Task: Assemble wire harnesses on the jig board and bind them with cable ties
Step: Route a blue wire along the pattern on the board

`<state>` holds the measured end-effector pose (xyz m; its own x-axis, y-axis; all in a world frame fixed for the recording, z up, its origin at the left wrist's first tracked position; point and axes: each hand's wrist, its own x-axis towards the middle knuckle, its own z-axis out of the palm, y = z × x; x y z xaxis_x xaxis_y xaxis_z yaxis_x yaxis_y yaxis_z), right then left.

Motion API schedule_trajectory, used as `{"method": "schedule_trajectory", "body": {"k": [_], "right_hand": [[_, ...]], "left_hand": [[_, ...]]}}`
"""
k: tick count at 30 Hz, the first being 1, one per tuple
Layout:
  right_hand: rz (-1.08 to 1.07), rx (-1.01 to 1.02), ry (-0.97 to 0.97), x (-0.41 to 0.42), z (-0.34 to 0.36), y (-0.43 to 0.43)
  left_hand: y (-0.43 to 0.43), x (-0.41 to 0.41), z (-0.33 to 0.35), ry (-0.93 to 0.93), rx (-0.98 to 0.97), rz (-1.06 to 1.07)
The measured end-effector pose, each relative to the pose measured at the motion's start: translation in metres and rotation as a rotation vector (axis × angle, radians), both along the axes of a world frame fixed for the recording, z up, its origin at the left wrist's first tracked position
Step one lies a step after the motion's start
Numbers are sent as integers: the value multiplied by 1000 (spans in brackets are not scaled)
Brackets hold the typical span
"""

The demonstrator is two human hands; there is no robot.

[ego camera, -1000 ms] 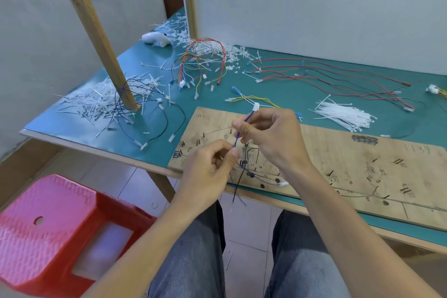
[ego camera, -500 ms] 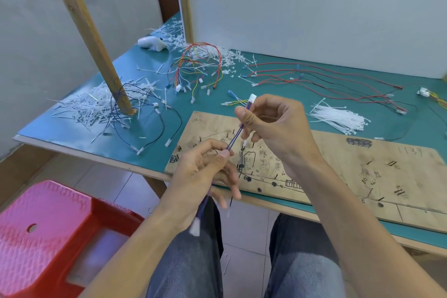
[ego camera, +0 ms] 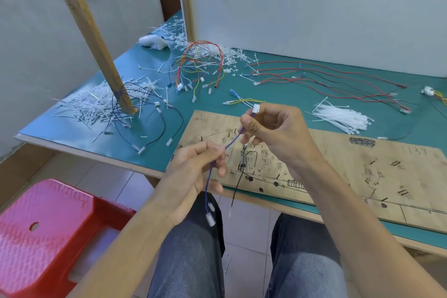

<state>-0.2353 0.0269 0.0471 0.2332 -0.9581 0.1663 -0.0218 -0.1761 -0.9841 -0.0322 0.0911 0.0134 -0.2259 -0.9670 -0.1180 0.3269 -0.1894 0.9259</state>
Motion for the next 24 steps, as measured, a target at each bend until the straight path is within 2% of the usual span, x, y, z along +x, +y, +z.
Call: {"method": "schedule_trajectory", "body": {"k": [6,11,15,19,21,24], "right_hand": [[-33,41,-3,0,-4,0],[-43,67,-20,3,-6,-2],[-56,47,8,1,-9,-8],[5,102,62,2,-14,-18],[7,148,75,3,-18,-26],[-35,172,195,8,-25,-42]], "left_hand": [[5,-3,-8,-403,-192,269],[9,-11,-11,-591,-348,463],[9,-10,-17,-711,-353,406],[5,-5,-19,-639,-174,216],[2,-3,-20,-694,-145,163],[3,-4,-24,-814,-168,168]]}}
